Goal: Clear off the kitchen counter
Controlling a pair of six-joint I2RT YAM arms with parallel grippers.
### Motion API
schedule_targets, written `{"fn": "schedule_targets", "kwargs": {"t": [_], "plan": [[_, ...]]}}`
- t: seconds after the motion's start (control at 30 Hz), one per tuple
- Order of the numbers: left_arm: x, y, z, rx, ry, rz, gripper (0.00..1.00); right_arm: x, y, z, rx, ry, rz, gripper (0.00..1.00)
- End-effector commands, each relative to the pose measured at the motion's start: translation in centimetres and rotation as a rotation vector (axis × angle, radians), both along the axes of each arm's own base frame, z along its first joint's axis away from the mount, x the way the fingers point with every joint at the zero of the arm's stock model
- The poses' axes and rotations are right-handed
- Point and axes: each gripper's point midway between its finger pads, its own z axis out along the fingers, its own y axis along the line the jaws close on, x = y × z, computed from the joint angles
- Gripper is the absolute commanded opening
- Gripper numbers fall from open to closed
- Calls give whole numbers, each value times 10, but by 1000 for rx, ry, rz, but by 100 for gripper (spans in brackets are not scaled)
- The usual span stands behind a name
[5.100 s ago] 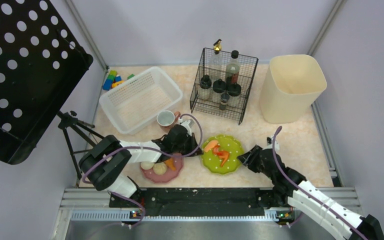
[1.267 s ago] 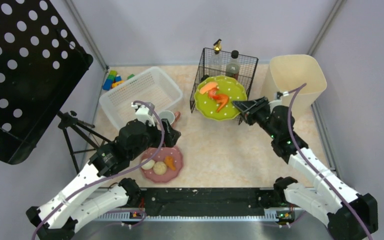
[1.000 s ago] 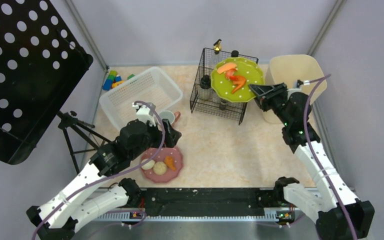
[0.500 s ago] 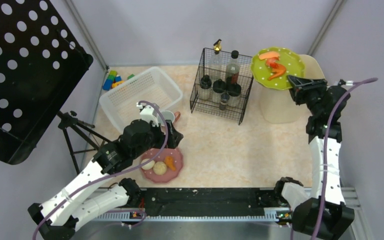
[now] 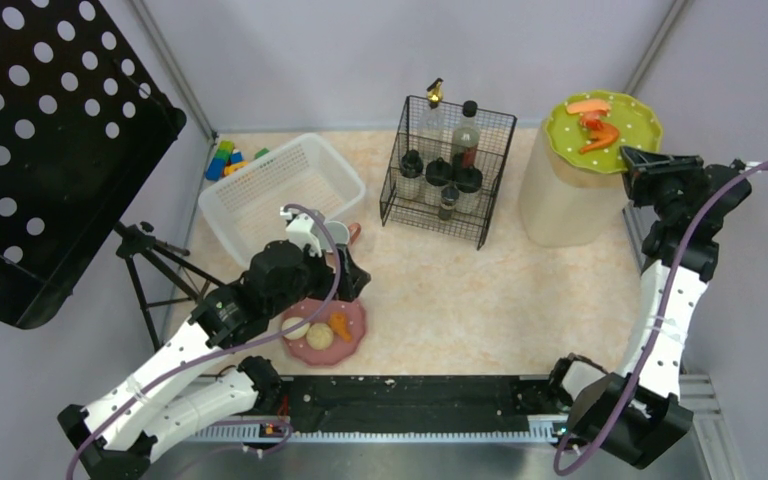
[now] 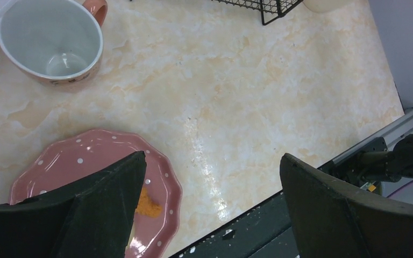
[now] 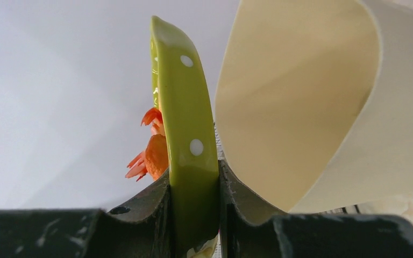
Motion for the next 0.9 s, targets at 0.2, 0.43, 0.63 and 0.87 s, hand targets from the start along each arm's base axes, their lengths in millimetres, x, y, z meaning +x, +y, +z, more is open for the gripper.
{"fn": "schedule_targets", "kwargs": {"t": [0.2, 0.43, 0.63, 0.87], "plan": [[1, -19, 10, -65, -56, -83, 99, -26, -14, 83, -232, -154, -92, 0], [-2, -28, -1, -77, -35, -128, 99, -34, -27, 74, -293, -87, -164, 0], [-12, -32, 1, -107, -30, -182, 99, -35, -46, 76, -343, -41, -220, 0], [-18, -37, 0, -127, -20, -217, 99, -31, -57, 86, -372, -33, -250, 0]]}}
